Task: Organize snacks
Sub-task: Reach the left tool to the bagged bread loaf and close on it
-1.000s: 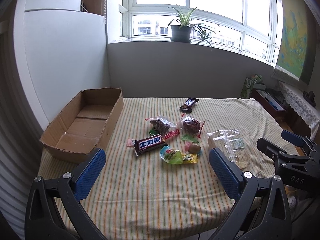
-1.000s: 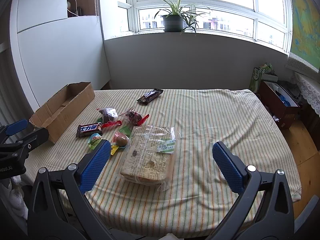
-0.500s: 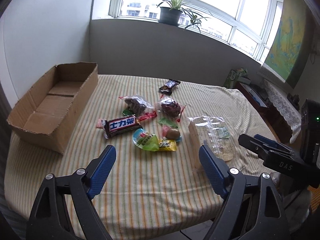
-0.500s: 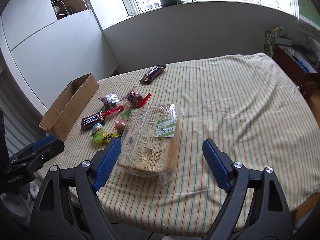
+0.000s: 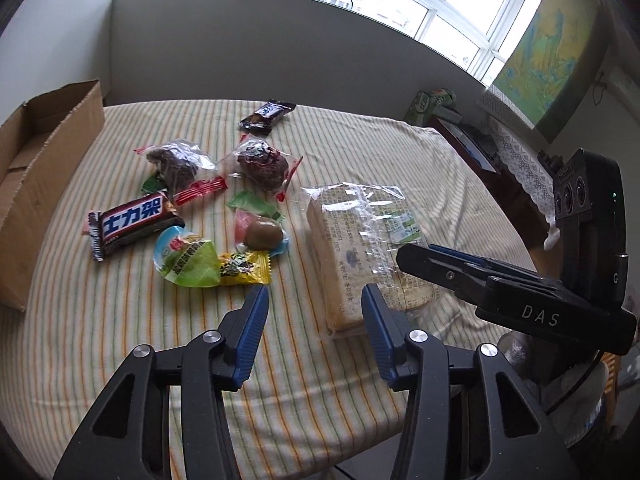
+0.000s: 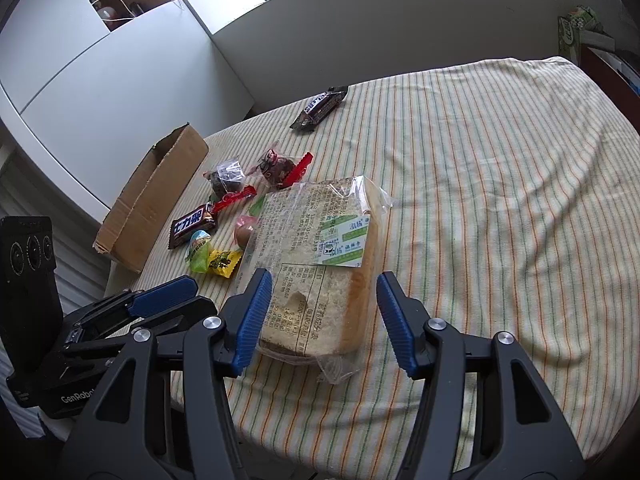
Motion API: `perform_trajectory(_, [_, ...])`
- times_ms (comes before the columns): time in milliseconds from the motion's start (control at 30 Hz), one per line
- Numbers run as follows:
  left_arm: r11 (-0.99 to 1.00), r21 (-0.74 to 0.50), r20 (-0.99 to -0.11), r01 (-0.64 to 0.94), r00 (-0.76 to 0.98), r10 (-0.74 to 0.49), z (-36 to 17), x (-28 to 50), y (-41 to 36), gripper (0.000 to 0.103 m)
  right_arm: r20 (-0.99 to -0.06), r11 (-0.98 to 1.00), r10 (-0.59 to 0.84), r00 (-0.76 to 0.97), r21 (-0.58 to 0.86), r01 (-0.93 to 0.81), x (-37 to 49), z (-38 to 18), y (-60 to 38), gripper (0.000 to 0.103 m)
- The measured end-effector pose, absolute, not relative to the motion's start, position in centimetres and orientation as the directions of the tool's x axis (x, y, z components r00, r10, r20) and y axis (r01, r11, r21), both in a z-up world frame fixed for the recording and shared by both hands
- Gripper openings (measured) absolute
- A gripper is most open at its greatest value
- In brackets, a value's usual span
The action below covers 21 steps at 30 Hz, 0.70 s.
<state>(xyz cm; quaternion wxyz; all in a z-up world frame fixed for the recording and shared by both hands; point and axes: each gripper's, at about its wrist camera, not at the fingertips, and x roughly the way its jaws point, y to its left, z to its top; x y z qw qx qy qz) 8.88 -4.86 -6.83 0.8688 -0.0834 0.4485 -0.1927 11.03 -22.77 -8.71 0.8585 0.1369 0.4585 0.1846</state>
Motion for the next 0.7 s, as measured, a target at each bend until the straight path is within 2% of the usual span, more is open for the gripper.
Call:
perform_trajectory(133, [0.886,-0.377,-0.747,0.271,0.477,-0.464,-7.5,9.8,-5.2,0.036,-0.736,0.88,0.471,0.487,0.429,-0.203,11.6,-9.4,-22.8,0.053])
perform_trajectory(300, [0.848,-0.45,-0.739,0.28,0.416,-0.53,-8.5,10.6,-5.5,0.035,-0.729,0.862,0.503,0.465,0.464,-0.206,12.2,-9.8,-23.2,0.051])
perform_trajectory(467, [0.834,-0.466,-0.733,0.296,0.399,-0.551,-8.9,11.2,-5.7,0.035,-0.737,0.862,0.506,0.449,0.456,-0.221,12.6,-10.0,-23.0,0.051])
perform_trajectory(700, [0.848,-0.409,-0.74,0.337,0.42,-0.525,-8.3,10.9,-6.8,0.035,-0.744,0.864,0.504,0.439,0.448,-0.231,12.7,-9.8,-22.6,0.051])
